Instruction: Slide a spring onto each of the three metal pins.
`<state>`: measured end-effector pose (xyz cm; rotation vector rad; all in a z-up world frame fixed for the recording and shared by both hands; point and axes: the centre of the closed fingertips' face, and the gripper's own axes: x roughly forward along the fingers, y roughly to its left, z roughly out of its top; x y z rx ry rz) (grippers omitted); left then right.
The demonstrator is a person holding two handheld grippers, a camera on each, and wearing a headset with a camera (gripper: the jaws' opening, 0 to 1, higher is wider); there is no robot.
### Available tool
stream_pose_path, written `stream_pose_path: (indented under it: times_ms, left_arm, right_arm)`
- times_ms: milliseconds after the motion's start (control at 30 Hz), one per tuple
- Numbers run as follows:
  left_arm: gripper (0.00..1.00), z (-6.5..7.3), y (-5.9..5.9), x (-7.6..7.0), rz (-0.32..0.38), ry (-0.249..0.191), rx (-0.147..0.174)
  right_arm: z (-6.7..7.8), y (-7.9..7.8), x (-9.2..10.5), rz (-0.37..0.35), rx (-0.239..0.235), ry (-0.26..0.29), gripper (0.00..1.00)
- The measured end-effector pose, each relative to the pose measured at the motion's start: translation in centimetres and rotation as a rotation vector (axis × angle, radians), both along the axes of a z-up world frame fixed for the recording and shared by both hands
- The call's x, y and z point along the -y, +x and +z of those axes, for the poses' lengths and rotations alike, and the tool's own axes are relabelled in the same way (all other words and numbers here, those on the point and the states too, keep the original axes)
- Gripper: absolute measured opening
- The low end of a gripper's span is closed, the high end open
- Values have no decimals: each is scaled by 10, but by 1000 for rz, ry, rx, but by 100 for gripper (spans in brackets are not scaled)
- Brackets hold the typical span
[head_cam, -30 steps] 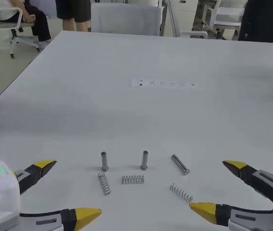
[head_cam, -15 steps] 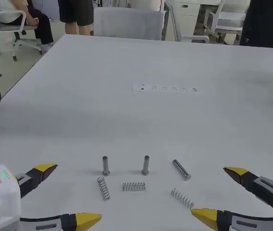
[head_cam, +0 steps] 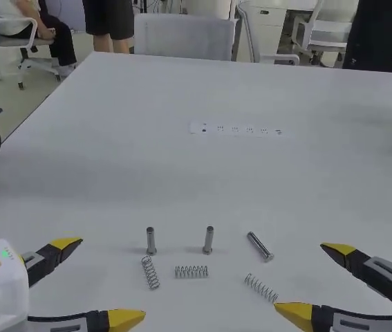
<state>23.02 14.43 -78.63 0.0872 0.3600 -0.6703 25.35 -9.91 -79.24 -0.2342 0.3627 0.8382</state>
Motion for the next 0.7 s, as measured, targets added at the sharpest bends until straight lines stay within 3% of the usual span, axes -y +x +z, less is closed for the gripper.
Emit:
stream_pose_path:
  times_ms: [467, 700]
  left_arm:
    - [90, 0, 0, 1, -1, -2, 2]
    - [89, 1, 0, 1, -3, -3, 5]
  right_arm:
    - [2, 3, 5, -2, -11, -12, 76]
    - [5, 15, 5, 12, -19, -52, 75]
